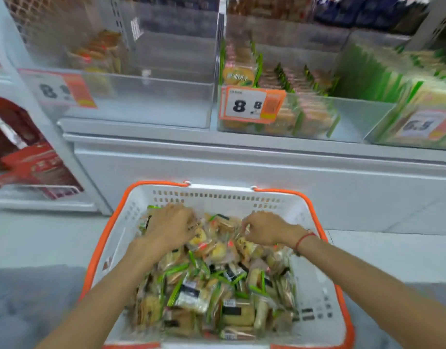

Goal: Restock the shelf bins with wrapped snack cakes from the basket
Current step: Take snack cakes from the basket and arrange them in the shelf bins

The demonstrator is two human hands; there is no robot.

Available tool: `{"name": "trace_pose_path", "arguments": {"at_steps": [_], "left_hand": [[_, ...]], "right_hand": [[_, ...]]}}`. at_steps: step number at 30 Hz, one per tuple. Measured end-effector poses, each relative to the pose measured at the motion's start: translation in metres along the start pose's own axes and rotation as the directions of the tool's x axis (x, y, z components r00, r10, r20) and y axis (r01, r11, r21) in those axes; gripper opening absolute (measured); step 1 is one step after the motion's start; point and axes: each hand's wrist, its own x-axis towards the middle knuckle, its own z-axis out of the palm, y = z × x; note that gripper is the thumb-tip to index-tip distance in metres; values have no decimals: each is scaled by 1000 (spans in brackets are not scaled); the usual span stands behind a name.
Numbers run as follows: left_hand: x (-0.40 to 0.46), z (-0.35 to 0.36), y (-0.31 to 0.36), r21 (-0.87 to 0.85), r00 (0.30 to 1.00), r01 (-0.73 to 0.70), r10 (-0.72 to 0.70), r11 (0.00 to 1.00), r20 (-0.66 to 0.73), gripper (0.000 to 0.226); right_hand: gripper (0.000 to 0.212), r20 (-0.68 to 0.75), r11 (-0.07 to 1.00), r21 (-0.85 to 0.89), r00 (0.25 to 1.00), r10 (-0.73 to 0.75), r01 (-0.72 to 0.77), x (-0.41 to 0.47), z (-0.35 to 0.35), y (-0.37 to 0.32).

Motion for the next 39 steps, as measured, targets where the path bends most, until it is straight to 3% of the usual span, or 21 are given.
{"name": "trace_pose_path", "arguments": {"at_steps": [3,4,7,10,12,14,17,21,23,27,29,31,33,34,36,39], "left_hand": [[-13,41,-21,95,937,-110,72,989,342,64],[-17,53,-27,57,914,-111,80,992,397,68],[-25,78,-44,-162,931,-13,71,987,357,90],[-24,84,-53,-375,964,104,0,921,268,113],[-20,79,-55,-423,950,185,-52,887,307,118],[-12,73,-55,-447,906,314,-123,838,405,100],[0,68,-58,-333,896,373,-243,866,371,27],[-3,65,-39,-109,860,405,-337,908,384,55],[-7,66,-26,-51,872,403,-367,914,323,55],[-8,46,-24,-198,876,449,-385,871,291,38],[-6,25,-21,-527,883,462,-314,714,349,26],[-6,0,-9,-845,901,434,-130,313,414,5],[-4,-17,2,-939,939,342,54,-43,339,20],[-2,-22,9,-943,954,295,98,-157,282,25],[1,-30,22,-914,969,247,106,-321,225,37],[4,-40,42,-870,974,226,135,-438,185,43]], "right_hand": [[29,-45,994,16,993,-111,112,11,48,-14],[46,-58,989,7,987,-149,150,14,62,-18],[85,-23,991,-15,991,-132,131,22,92,-25],[74,-81,995,43,993,-88,92,28,102,-23],[55,-155,995,-5,983,-95,96,30,101,-20],[47,-147,994,-53,984,-102,95,32,98,-14],[59,-39,994,-55,995,-97,95,33,91,-7],[37,31,980,-146,991,-131,134,27,68,-7],[35,24,979,-153,991,-134,136,21,55,-11],[35,9,986,-73,988,-153,153,8,26,-23],[35,-22,983,45,984,-175,176,-1,9,-28],[37,-79,956,232,983,-166,180,-8,-7,-31],[40,-116,853,505,990,-86,133,-15,-25,-34],[40,-112,758,645,993,-32,98,-19,-35,-34],[37,-91,567,822,995,46,49,-27,-54,-35],[23,-182,507,855,978,99,108,-39,-74,-30]]}}
